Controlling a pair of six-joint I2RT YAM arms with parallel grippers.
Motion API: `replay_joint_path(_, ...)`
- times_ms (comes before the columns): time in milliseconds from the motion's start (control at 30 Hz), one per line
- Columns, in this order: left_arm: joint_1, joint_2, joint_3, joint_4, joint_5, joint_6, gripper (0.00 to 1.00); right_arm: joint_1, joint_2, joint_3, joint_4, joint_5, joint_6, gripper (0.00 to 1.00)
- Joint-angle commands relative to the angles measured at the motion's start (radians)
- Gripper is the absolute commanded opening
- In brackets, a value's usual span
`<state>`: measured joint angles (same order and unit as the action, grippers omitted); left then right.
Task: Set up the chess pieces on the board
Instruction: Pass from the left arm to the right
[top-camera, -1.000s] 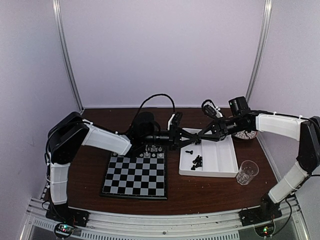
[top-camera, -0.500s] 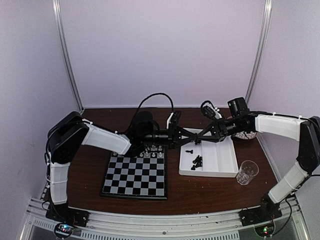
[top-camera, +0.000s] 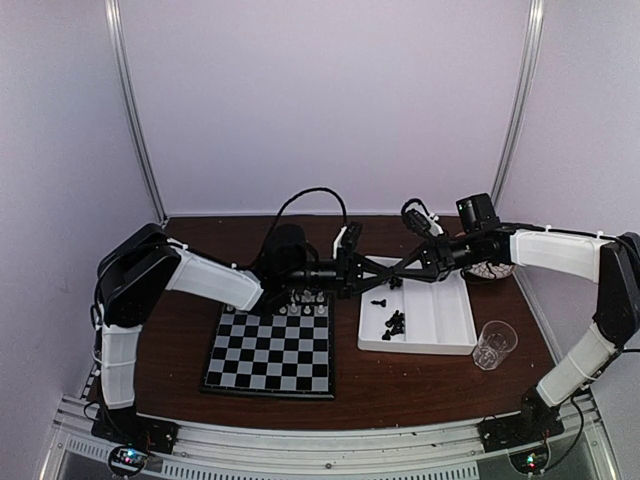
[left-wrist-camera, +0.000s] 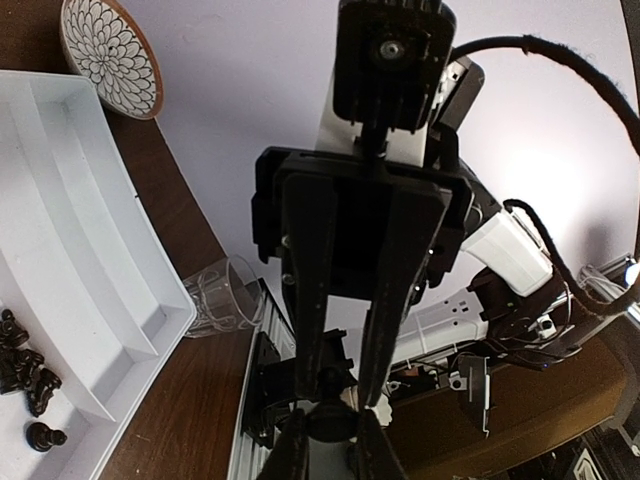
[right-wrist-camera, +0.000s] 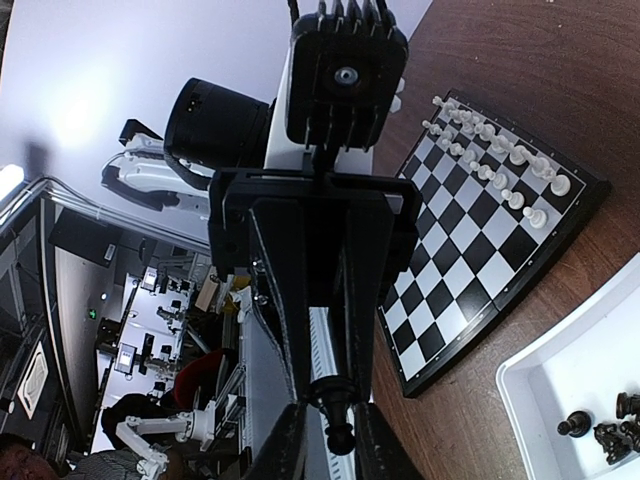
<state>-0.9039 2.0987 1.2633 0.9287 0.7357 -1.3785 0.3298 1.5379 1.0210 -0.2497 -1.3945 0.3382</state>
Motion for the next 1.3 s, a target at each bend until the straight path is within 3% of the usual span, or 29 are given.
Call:
replay_joint_path(0,0.005,0.021,-0.01,0.073,-0.009,-0.008,0.02,0.006,0.005,-0.013,0.054,-0.025,0.029,0.18)
replay_joint_path(167,0.005,0.024,-0.01,0.078,-0.011,-0.012,0.02,0.006,0.002,-0.019,0.062,-0.022,0.028,0.13)
replay_joint_path(333,0.005,0.029,-0.005,0.079,-0.014,-0.013,0.01,0.007,-0.014,-0.025,0.062,-0.016,0.026,0.21)
replay_joint_path(600,0.006,0.04,-0.001,0.078,-0.012,-0.016,0.03,0.008,-0.021,-0.017,0.03,0.007,-0.011,0.08)
replay_joint_path(667,0.007,0.038,-0.006,0.076,-0.011,-0.015,0.08,0.008,-0.021,0.007,-0.054,0.024,-0.079,0.07)
replay_joint_path(767,0.012,0.029,-0.021,0.04,-0.007,-0.013,0.24,0.008,-0.016,0.067,-0.2,0.063,-0.215,0.06)
replay_joint_path(900,0.051,-0.053,-0.093,-0.051,0.006,0.037,0.37,0.022,-0.013,0.215,-0.51,0.187,-0.484,0.05)
replay_joint_path(967,0.087,-0.152,-0.14,-0.166,0.018,0.124,0.46,0.055,-0.013,0.28,-0.626,0.281,-0.589,0.05)
replay_joint_path(1100,0.172,-0.36,-0.118,-0.726,0.002,0.435,0.47,0.185,0.003,0.397,-0.785,0.507,-0.735,0.05)
replay_joint_path(1200,0.229,-0.478,0.013,-1.232,-0.164,0.718,0.49,0.308,0.03,0.466,-0.845,0.677,-0.794,0.05)
replay_joint_path(1267,0.285,-0.534,0.076,-1.406,-0.254,0.825,0.5,0.377,0.064,0.514,-0.879,0.759,-0.816,0.05)
